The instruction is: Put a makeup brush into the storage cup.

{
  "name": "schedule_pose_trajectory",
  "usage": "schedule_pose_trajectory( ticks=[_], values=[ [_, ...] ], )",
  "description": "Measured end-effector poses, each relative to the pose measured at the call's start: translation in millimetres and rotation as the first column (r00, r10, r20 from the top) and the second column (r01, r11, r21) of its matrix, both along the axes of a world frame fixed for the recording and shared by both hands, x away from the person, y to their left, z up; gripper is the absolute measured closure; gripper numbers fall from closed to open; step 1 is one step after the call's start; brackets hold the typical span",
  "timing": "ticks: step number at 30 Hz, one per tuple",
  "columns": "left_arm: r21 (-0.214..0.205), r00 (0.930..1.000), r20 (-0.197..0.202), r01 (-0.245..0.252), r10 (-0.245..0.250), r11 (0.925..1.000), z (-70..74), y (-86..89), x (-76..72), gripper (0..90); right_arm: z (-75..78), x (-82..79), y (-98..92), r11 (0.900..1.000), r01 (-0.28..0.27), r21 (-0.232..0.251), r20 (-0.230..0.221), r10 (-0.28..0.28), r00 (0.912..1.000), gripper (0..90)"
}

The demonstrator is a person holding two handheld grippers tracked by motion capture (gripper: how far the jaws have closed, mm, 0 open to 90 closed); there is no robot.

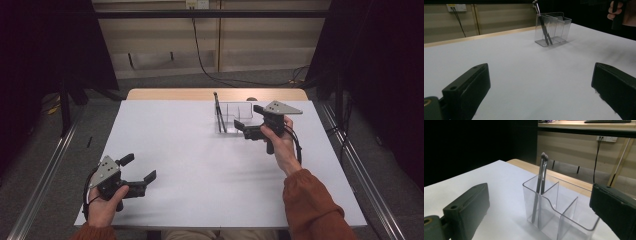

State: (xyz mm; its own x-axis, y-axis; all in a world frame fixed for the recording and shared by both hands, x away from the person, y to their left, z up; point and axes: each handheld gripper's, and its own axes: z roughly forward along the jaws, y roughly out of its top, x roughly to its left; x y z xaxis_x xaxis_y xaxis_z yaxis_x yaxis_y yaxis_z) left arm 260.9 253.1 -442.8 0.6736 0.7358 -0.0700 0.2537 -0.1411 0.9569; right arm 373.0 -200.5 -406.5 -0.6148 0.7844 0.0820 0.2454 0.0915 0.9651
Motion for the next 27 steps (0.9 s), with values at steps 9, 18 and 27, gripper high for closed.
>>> schedule_pose_trajectory(
  ticks=[9,18,27],
  values=[
    [-0.006,1.0,0.004,0.002,-0.002,1.0,0.4,-0.3,-0.5,2.1,-3.7,-20.0,-18.7,0.9998,0.013,-0.017,-0.028,-0.013,0.9995,3.7],
    [-0.001,1.0,0.007,0.004,-0.004,1.0,0.7,-1.2,-1.5,2.1,-9.9,-45.6,-38.1,0.9999,0.014,0.002,-0.04,-0.014,0.9991,3.6],
    [-0.006,0.9999,0.011,0.009,-0.009,0.9999,1.1,-0.9,-2.3,2.0,-15.6,-67.2,-49.2,0.9994,0.033,-0.012,-0.043,-0.034,0.9985,1.0]
  ],
)
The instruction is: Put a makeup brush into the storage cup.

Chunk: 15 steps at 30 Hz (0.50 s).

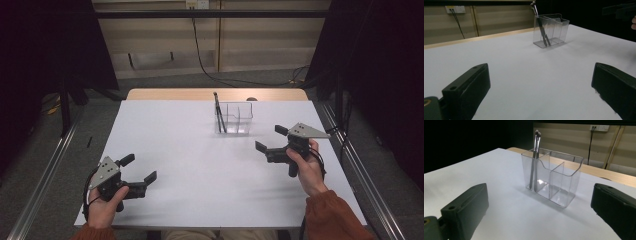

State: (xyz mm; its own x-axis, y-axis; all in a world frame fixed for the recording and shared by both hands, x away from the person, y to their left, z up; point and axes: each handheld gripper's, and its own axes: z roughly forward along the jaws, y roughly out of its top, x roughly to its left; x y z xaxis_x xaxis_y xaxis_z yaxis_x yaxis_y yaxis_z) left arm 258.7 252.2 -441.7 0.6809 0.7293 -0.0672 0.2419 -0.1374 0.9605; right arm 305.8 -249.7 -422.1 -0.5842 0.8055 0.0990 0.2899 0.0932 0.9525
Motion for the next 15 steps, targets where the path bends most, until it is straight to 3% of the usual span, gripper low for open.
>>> schedule_pose_trajectory(
  ticks=[6,15],
  values=[
    [0.0,1.0,0.005,0.004,-0.004,1.0,0.5,0.0,-0.5,1.9,1.6,-13.4,-9.6,0.9998,0.013,0.013,0.028,-0.013,0.9995,1.2],
    [-0.001,0.9999,0.005,0.009,-0.009,1.0,0.6,0.0,-1.5,1.8,-8.1,-33.6,-22.5,0.9992,0.037,-0.01,0.005,-0.037,0.9993,1.4]
  ],
)
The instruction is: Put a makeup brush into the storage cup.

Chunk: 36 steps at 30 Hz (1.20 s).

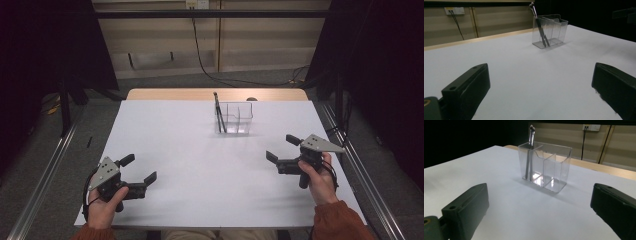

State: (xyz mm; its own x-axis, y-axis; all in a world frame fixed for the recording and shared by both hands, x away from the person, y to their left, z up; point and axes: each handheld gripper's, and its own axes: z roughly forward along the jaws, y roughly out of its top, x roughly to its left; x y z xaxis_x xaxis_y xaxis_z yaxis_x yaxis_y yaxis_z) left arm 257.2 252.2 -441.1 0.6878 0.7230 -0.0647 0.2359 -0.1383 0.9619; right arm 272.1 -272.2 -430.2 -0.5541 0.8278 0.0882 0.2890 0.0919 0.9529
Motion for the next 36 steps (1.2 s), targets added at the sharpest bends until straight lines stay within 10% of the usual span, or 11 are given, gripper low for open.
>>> schedule_pose_trajectory(
  ticks=[36],
  values=[
    [0.006,0.9998,0.006,-0.02,0.02,0.9998,1.4,5.2,-9.1,1.8,-15.1,-57.0,-26.4,0.9947,0.103,-0.002,0.011,-0.103,0.9946,0.0]
  ],
)
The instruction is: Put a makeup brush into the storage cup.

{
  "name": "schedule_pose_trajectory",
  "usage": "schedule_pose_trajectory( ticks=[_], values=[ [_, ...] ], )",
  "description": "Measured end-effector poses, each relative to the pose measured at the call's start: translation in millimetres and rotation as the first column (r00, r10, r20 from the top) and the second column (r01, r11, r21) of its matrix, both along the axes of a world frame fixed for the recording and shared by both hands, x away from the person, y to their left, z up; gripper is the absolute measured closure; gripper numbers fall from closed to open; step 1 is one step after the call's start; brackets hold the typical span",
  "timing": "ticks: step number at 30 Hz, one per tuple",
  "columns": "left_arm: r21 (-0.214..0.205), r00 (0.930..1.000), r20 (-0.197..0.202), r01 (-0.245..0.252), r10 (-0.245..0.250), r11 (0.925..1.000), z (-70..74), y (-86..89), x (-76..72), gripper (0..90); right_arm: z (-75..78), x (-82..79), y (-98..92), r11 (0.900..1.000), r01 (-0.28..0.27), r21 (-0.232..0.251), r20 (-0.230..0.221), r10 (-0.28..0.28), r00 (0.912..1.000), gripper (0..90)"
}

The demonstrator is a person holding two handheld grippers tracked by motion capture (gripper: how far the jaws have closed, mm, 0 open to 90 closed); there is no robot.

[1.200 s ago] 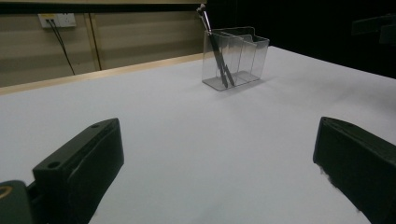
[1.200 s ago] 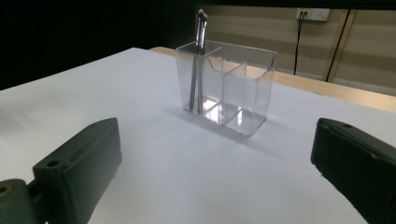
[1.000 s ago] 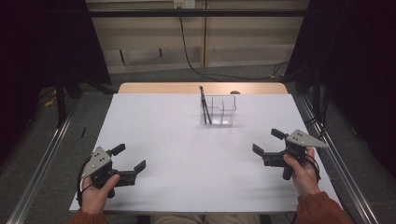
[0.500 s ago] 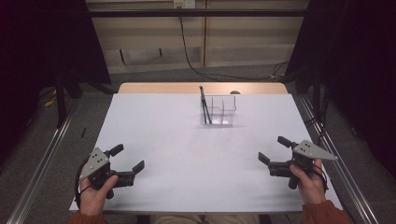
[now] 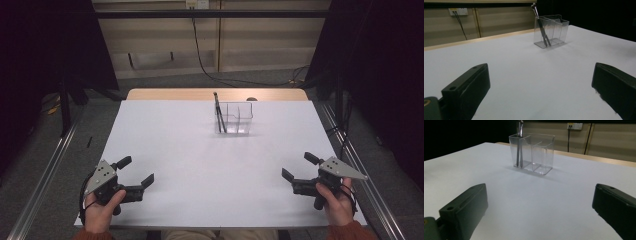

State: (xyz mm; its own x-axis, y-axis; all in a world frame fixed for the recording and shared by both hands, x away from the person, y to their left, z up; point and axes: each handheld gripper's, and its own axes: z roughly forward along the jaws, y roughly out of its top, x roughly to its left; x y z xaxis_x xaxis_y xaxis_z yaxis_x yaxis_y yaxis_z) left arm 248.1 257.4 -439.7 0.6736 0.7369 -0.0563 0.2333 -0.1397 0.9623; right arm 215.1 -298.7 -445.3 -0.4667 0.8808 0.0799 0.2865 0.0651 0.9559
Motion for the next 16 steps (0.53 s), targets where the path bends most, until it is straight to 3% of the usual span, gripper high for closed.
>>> schedule_pose_trajectory(
  ticks=[16],
  values=[
    [-0.008,0.9999,-0.01,-0.011,0.011,0.9999,0.1,0.6,1.1,2.0,-0.9,-0.5,0.1,0.9999,0.004,0.013,0.003,-0.004,1.0,0.0]
  ],
)
